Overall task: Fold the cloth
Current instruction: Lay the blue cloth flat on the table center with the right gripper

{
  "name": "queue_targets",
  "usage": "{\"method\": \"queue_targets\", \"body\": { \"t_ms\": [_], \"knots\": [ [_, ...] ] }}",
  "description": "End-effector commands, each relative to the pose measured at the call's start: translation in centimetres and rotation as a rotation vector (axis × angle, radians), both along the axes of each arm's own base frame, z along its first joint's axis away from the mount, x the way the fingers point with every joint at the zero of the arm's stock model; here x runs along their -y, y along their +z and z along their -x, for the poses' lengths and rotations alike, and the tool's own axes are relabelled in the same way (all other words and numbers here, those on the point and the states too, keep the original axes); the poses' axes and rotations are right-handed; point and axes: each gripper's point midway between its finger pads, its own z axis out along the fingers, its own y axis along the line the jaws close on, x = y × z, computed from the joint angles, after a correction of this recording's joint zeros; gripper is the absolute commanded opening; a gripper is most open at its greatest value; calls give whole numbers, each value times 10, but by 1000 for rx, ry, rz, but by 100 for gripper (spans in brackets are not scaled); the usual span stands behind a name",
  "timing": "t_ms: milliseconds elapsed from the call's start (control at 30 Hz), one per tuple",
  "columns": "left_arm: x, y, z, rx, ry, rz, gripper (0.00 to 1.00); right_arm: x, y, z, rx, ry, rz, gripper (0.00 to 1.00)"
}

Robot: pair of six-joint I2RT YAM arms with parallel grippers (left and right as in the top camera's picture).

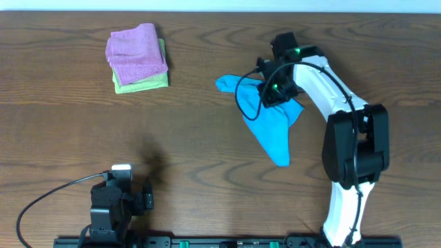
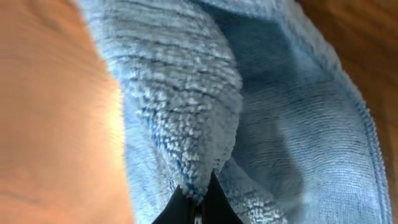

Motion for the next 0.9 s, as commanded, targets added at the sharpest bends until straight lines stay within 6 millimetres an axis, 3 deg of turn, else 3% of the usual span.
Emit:
{"method": "queue_targets", "body": {
  "t_ms": [0, 167, 300, 333, 367, 467, 533, 567, 600, 700, 867],
  "knots": [
    [-2, -20, 9, -67, 0, -12, 95, -20, 39, -4, 61, -11, -31, 2],
    [-2, -20, 9, -67, 0, -12, 95, -69, 51, 22, -35, -12, -171, 1],
    [-2, -20, 9, -67, 0, -12, 95, -93, 52, 36, -90, -86, -182, 2],
    [-2, -20, 9, -67, 0, -12, 95, -99, 52, 40, -105, -104, -185, 10],
    [-2, -20, 9, -67, 0, -12, 95, -109, 53, 47, -125, -107, -199, 45],
    [-2, -20, 9, -67, 0, -12, 95, -133, 59, 63, -179, -89, -258, 45],
    [-2, -20, 9, -67, 0, -12, 95, -146, 62, 73, -199, -56, -287, 73],
    [-2, -20, 9, -67, 0, -12, 95, -149, 62, 76, -196, -35, -286, 94],
    [-2, -20, 9, -67, 0, -12, 95, -151, 62, 78, -193, -19, -287, 99],
    [-2, -20, 9, -67, 0, -12, 95, -149, 59, 76, -171, -8, -258, 99],
    [-2, -20, 9, -67, 0, -12, 95, -116, 45, 62, -75, 6, -81, 99]
  ]
}}
